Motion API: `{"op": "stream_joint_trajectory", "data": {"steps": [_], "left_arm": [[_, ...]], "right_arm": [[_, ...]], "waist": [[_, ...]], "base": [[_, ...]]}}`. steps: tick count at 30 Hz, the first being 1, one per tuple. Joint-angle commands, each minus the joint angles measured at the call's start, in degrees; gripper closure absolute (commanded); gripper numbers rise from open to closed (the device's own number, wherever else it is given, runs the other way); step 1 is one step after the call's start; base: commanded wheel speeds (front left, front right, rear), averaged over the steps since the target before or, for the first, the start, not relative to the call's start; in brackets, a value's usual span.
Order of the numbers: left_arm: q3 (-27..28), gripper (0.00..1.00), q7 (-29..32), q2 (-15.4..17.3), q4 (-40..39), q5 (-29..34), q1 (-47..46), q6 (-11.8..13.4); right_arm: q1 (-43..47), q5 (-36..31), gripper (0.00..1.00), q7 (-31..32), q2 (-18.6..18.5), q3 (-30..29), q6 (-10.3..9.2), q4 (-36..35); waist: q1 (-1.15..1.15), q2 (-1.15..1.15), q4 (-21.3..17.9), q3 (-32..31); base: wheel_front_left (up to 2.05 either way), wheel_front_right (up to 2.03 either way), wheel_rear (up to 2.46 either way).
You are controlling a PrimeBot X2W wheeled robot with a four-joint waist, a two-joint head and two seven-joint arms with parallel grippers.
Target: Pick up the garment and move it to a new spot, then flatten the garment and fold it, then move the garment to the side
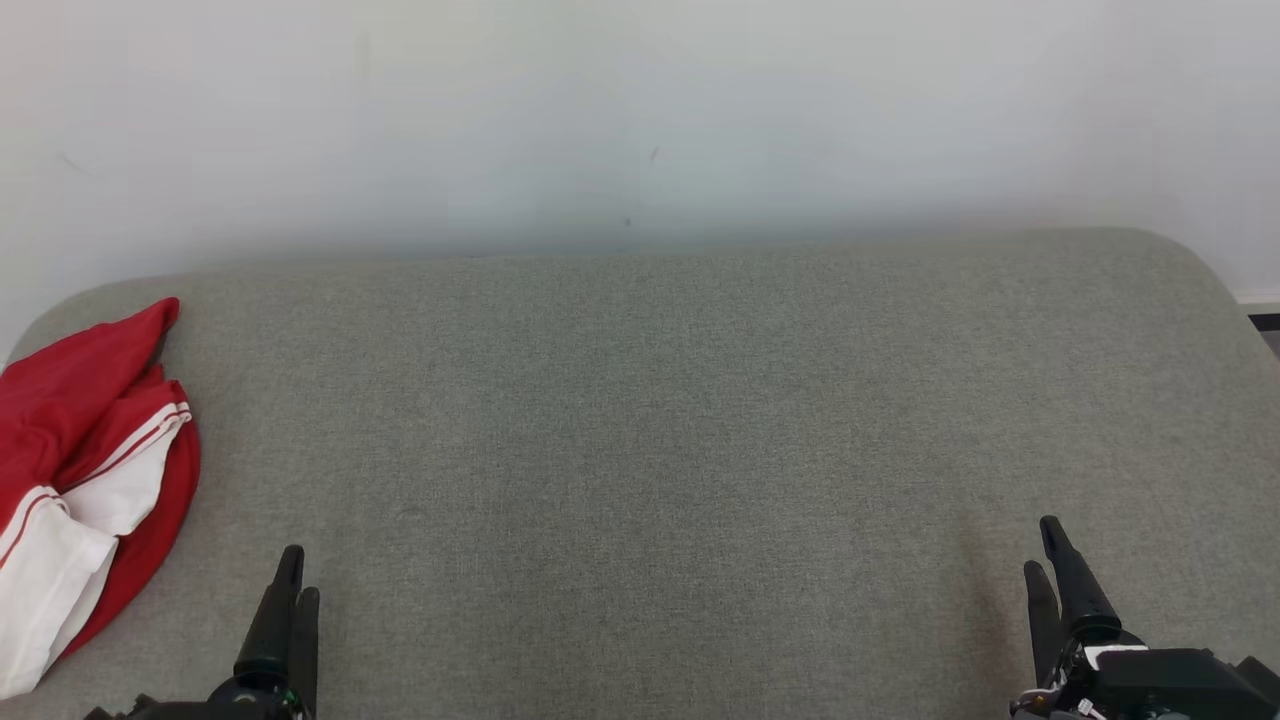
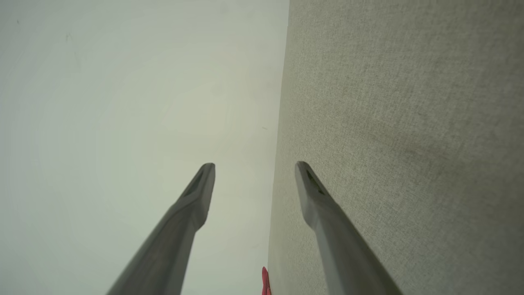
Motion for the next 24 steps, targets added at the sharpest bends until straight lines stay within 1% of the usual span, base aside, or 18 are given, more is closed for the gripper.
{"op": "stream_joint_trajectory", "data": {"steps": [1, 9, 11, 17, 24], "left_arm": [[0.20, 0.00, -0.71, 0.29, -1.47, 2.35, -1.15, -0.01], [1.25, 0.00, -2.76, 0.36, -2.67, 11.28, -1.43, 0.12], [1.41, 0.00, -3.00, 0.37, -2.86, 12.50, -1.48, 0.25], [1.96, 0.00, -4.40, 0.42, -4.41, 19.78, -1.45, 1.17], [1.44, 0.00, -5.93, 0.48, -6.64, 29.96, -0.53, 2.38]], "right_arm": [[-0.86, -1.77, 0.00, -0.77, -0.30, 0.38, 0.13, -1.55], [-0.76, -9.58, 0.00, -2.84, -0.35, 1.37, 0.18, -3.38], [-0.76, -10.68, 0.00, -3.07, -0.36, 1.50, 0.18, -3.63], [-0.69, -18.03, 0.00, -4.48, -0.47, 2.48, 0.21, -4.87], [-0.48, -27.40, 0.00, -6.02, -0.79, 3.81, 0.24, -5.59]], "waist": [[0.00, 0.00, -0.01, 0.02], [0.00, 0.00, -0.02, 0.10], [0.00, 0.00, -0.01, 0.10], [0.00, 0.00, 0.03, 0.09], [0.00, 0.00, 0.08, -0.05]], "base": [[0.00, 0.00, 0.00], [0.00, 0.00, 0.00], [0.00, 0.00, 0.00], [0.00, 0.00, 0.00], [0.00, 0.00, 0.00]]}}
